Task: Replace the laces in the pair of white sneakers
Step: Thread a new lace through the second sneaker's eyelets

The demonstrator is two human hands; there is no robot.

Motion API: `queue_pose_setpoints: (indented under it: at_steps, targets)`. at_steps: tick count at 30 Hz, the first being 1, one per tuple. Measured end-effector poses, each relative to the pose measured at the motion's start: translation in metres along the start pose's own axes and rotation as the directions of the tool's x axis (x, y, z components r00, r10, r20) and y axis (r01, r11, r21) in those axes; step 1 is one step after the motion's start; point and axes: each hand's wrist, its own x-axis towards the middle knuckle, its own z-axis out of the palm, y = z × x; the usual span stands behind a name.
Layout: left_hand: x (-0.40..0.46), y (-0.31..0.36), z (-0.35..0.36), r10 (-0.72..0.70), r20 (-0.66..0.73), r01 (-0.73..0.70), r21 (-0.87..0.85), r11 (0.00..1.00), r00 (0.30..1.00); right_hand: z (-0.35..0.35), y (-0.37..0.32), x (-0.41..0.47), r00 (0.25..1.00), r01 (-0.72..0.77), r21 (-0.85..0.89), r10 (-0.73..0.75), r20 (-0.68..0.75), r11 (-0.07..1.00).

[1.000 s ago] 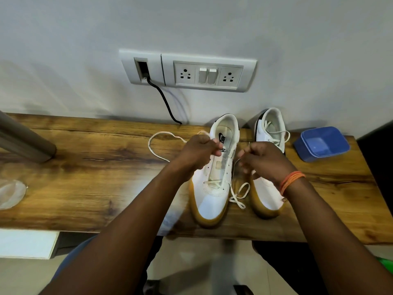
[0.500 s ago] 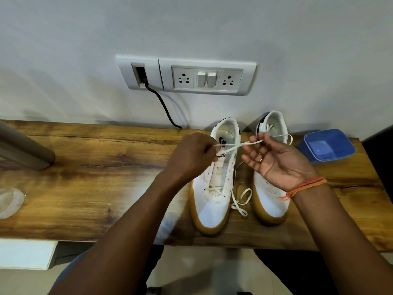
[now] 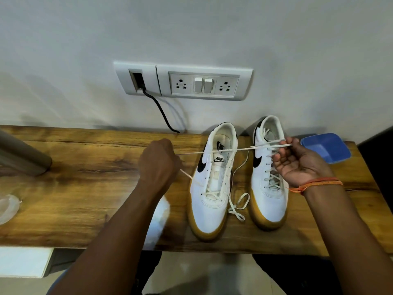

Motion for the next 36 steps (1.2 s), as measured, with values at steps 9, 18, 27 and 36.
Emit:
queue_pose_setpoints:
  at_steps: [9, 18, 27, 36]
  targets:
    - [0.001, -0.004, 0.000, -0.033, 0.089, 0.031, 0.028, 0.999, 0.995, -0.007, -0.013, 0.005, 0.998, 0.055, 0.112, -0.050, -0.046, 0.992]
    - [0.006, 0.014, -0.017, -0.012, -0.362, -0.128, -0.359, 0.924, 0.932, -0.002, -0.002, 0.001, 0.997, 0.028, -0.075, -0.022, 0.071, 0.997]
    - [0.012, 0.008, -0.029, -0.122, -0.432, -0.110, -0.475, 0.873, 0.893, 0.008, 0.005, -0.009, 0.992, -0.031, 0.014, 0.029, 0.126, 0.999]
    - [0.017, -0.010, -0.030, -0.173, -0.381, 0.013, -0.388, 0.922, 0.908, 0.011, 0.001, -0.012, 0.993, 0.001, 0.114, -0.014, 0.114, 0.994]
